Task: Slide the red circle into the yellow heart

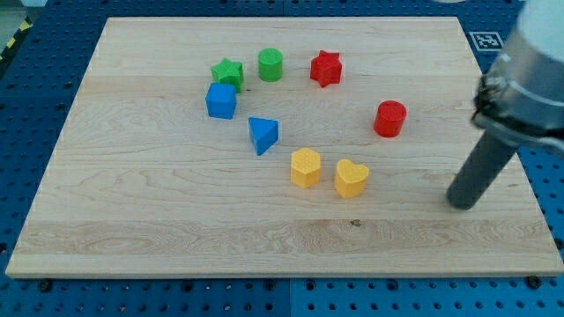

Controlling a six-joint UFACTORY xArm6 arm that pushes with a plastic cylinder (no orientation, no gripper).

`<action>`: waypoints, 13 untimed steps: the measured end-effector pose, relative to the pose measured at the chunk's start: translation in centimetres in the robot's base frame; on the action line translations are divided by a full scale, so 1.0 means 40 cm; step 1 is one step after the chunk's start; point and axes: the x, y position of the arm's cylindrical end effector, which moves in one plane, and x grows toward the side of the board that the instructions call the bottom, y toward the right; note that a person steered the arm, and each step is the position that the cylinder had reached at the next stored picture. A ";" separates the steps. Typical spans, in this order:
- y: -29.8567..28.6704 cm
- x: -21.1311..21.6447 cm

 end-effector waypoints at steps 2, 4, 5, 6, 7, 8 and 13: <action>0.109 -0.277; -0.033 -0.382; -0.141 -0.358; -0.188 -0.357; -0.212 -0.346; -0.212 -0.299; -0.022 -0.052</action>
